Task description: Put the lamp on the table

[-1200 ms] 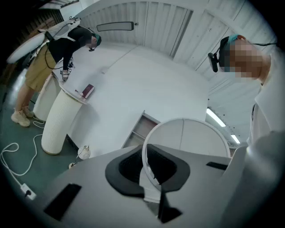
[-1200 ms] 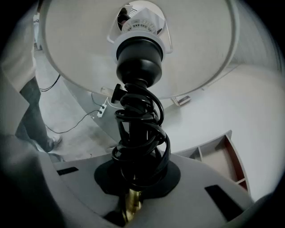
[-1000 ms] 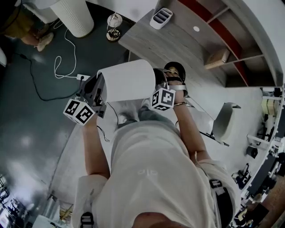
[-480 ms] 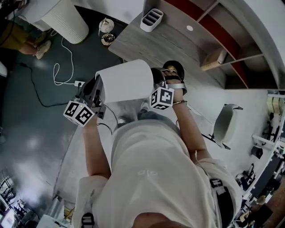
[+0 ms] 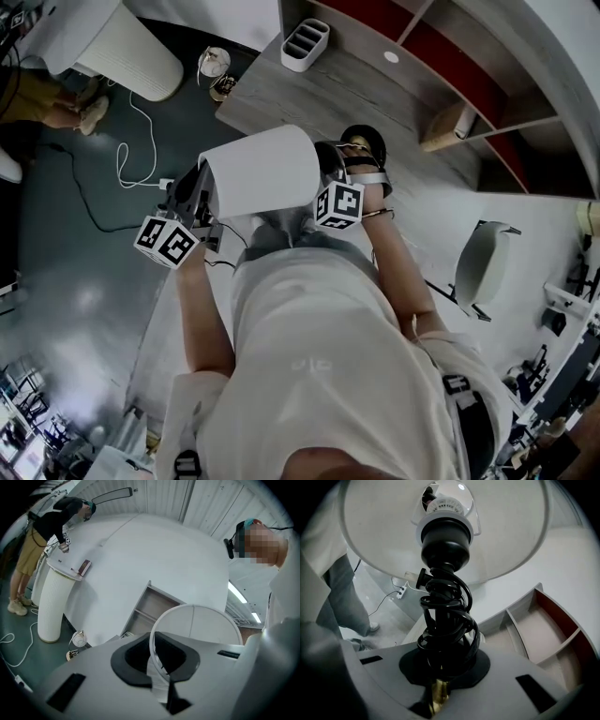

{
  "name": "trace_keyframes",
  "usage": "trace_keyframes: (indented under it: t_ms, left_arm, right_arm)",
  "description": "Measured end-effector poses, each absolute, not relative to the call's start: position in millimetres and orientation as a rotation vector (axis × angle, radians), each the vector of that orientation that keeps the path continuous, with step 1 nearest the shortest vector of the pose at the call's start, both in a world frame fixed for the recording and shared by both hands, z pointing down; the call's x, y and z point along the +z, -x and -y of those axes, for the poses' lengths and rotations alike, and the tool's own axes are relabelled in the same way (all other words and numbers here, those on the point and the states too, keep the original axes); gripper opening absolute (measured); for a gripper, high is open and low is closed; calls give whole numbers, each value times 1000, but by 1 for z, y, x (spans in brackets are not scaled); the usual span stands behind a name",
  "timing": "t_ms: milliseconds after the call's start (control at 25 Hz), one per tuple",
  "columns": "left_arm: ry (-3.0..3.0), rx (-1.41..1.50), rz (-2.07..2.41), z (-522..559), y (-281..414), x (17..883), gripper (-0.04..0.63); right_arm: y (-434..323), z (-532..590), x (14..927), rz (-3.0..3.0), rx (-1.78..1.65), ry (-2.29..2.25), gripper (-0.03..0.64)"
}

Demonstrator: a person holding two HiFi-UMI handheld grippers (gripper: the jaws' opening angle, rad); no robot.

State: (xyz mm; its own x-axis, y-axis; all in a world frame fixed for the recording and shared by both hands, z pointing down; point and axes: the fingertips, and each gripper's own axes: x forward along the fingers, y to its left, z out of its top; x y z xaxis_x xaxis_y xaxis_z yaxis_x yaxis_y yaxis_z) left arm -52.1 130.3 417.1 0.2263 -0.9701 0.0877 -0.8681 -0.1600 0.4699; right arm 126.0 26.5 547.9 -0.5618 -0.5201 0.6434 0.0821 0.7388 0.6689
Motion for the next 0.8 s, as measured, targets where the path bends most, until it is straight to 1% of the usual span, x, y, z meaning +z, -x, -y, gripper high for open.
trace_keyframes:
  t_ms: [360, 800]
  left_arm:
    - [-2072, -303, 1671, -93, 69, 427, 37]
    - [-2103, -299, 1597, -39, 146, 436, 37]
  right_arm:
    - [-111, 6, 559, 2009, -802, -339, 57]
    - [-39, 51, 567, 1986, -754, -349, 57]
